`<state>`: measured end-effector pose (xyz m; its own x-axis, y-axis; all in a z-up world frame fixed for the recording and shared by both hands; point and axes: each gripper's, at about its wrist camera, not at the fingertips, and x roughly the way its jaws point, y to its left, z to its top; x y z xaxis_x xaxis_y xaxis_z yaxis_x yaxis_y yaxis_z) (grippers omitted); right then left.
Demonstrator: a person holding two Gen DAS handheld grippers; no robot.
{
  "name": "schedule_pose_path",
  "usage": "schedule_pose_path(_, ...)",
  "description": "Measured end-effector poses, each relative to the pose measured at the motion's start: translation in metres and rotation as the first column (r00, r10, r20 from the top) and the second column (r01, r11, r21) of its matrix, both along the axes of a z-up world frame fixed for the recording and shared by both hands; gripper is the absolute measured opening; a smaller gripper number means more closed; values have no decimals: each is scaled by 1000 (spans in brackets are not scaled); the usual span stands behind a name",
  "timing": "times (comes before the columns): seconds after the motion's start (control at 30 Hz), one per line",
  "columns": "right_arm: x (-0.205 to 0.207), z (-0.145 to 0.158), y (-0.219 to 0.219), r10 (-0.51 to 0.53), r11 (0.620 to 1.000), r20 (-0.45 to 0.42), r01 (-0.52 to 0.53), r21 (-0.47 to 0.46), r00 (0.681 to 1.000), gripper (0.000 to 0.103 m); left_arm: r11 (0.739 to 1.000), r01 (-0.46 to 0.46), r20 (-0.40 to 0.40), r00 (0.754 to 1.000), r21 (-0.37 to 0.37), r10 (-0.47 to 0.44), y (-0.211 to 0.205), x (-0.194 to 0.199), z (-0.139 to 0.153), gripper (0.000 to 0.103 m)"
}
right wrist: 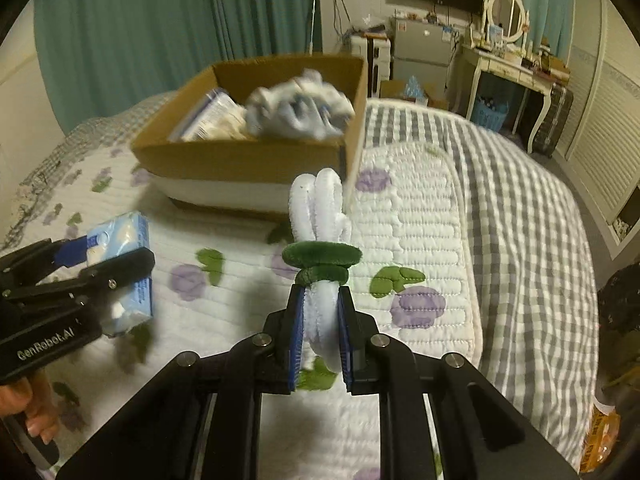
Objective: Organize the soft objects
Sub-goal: 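Carry both items over the box, lower them in and open both tools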
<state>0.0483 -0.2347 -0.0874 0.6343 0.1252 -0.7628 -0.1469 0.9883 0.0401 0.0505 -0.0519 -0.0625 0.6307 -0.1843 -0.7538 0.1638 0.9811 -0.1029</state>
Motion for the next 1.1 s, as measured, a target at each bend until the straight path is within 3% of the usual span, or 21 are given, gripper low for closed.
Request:
schedule_pose_path(0.27,-36,65,28,1,1000,122,-2,3,992,15,997,52,115,992,-65,-44,24,-28,57,55)
schedule_pose_path(0.53,-51,135,58,20,1000,239,-20,-2,971,15,993,61,255,966,-98,-34,52,-40,119,55)
schedule_pose_path(0.83,-37,184,75,37,999,333,-41,4,942,15,996,30,348,937,-81,0,70,-26,151,55)
schedule_pose_path(1.1,4,195,83,52,999,360,-52,-9,932,15,997,8,356,934,-78,21,68,23,151,55)
